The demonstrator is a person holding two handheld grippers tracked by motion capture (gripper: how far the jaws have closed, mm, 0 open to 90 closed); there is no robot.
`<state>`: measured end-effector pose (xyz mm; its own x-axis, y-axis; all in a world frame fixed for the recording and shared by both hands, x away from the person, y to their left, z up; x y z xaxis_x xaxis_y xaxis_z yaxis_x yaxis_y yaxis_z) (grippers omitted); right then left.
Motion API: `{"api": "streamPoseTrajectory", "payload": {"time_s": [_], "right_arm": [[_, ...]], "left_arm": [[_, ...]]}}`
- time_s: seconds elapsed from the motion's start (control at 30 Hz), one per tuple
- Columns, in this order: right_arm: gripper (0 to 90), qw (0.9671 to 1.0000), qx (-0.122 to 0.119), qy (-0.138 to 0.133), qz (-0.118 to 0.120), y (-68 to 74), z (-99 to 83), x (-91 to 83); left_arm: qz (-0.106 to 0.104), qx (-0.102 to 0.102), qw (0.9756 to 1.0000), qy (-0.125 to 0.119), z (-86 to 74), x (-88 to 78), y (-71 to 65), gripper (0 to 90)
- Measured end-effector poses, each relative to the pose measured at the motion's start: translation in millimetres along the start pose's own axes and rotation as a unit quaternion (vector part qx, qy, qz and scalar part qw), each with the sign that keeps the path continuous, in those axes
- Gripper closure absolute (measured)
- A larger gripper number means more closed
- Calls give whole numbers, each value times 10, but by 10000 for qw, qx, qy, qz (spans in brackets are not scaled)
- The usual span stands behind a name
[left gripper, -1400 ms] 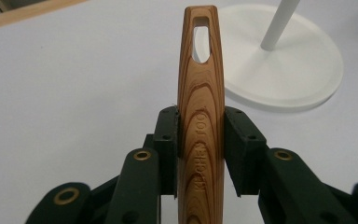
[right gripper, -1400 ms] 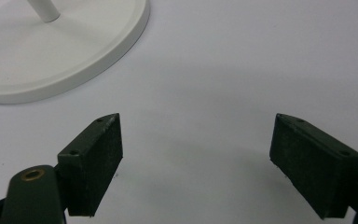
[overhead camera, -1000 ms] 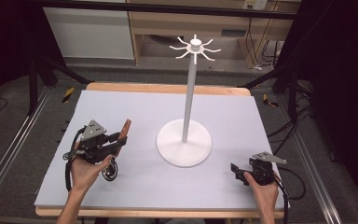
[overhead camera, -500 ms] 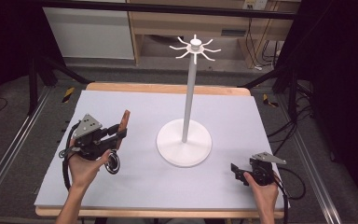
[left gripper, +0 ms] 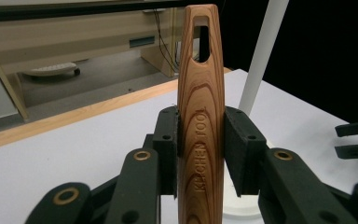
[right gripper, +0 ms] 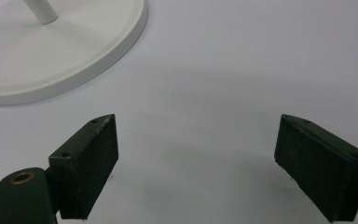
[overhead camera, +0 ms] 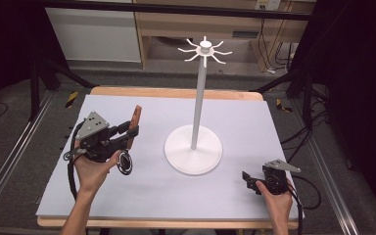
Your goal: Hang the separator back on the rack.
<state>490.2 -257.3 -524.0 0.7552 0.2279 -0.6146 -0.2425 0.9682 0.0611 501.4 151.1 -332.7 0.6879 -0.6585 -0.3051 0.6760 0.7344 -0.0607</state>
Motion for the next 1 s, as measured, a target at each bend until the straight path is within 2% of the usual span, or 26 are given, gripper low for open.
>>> {"api": "streamPoseTrajectory", "payload": {"time_s": [0.23, 0.7, 1.0], "right_arm": [[137, 10000, -2, 14, -25, -7, -2, 6], [131, 10000, 21, 29, -56, -19, -6, 7], [129, 10000, 0, 3, -59, -25, -3, 2]], "left_arm": [[-42, 103, 9999, -132, 170, -8, -65, 675], [-115, 76, 9992, -368, 389, -7, -86, 675], [-176, 135, 9983, -544, 605, 1, -146, 675]]}}
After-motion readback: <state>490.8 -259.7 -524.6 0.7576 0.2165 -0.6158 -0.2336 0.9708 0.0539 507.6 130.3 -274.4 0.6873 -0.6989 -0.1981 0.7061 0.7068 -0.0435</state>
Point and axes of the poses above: each handheld gripper's, and its own axes: x roughly forward along the jaws, z roughly out of its top, y roughly to its left, the point moved 8 cm from there along x, roughly forward along the jaws, and after that the axes turned 5 degrees about -z, right-handed, at the moved point
